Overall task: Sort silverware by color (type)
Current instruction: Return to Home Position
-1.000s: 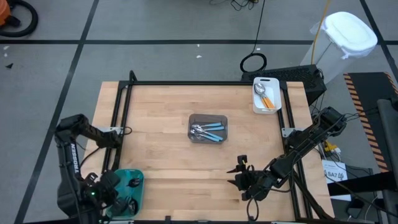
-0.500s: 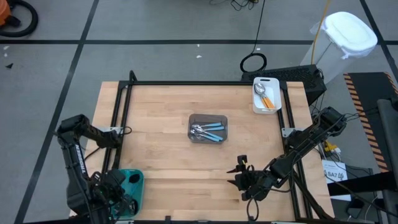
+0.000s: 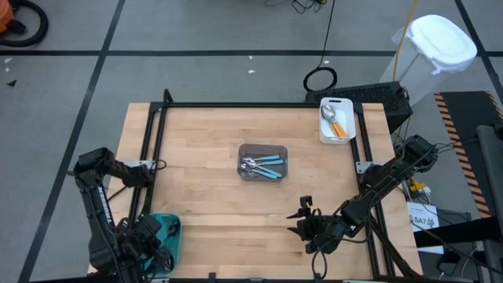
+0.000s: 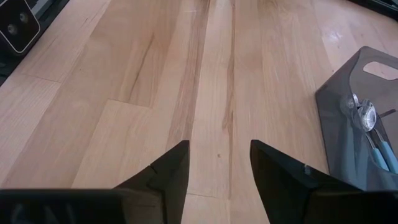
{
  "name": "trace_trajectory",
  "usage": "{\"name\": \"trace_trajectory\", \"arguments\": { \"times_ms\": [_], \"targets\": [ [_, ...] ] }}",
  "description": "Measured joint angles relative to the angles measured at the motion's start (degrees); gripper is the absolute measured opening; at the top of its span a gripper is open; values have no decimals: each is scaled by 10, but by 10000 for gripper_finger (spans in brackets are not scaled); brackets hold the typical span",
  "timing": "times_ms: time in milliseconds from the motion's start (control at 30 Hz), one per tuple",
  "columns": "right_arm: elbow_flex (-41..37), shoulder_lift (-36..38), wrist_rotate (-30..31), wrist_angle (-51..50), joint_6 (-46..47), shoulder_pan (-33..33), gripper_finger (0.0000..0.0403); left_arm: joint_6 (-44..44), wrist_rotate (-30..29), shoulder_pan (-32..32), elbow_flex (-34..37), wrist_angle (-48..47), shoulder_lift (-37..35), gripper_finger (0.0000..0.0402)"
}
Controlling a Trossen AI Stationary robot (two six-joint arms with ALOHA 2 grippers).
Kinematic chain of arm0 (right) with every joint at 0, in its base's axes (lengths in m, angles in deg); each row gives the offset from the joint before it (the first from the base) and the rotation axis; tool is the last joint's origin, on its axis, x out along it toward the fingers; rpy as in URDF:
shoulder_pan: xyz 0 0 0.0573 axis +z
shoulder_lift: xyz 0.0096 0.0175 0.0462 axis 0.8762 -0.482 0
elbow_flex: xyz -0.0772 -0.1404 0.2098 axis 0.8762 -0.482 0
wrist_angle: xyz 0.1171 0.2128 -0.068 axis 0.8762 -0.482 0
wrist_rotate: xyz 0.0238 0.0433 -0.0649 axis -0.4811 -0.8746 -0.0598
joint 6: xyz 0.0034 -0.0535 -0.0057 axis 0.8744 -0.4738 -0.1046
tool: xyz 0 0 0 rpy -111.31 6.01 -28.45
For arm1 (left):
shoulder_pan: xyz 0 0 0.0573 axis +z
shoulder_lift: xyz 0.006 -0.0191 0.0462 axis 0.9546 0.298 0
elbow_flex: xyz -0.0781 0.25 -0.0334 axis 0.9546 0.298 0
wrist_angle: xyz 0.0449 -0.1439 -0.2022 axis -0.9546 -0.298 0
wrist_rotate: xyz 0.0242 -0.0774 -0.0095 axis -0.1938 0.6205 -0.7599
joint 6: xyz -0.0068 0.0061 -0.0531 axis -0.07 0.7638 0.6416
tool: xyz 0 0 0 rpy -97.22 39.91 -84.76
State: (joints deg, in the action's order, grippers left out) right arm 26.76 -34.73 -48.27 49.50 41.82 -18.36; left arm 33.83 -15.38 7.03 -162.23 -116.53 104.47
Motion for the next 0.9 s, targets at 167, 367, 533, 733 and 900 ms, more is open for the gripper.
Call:
{"name": "trace_trajectory", "arguments": {
  "times_ms": [167,367,533,733,900],
  "targets": [
    [0,0,0,0,0,0,162,-1,-68,0,0,0,0,126],
    [0,0,8,2,-10,0,162,-58,-186,14,0,12,0,126],
    [0,7,17,-1,-32,0,160,-169,-261,55,0,42,0,104],
    [0,51,16,-27,-54,4,126,-322,-371,110,0,84,0,14],
    [0,102,17,-70,-85,9,75,-512,-499,134,0,194,0,4]
  ]
}}
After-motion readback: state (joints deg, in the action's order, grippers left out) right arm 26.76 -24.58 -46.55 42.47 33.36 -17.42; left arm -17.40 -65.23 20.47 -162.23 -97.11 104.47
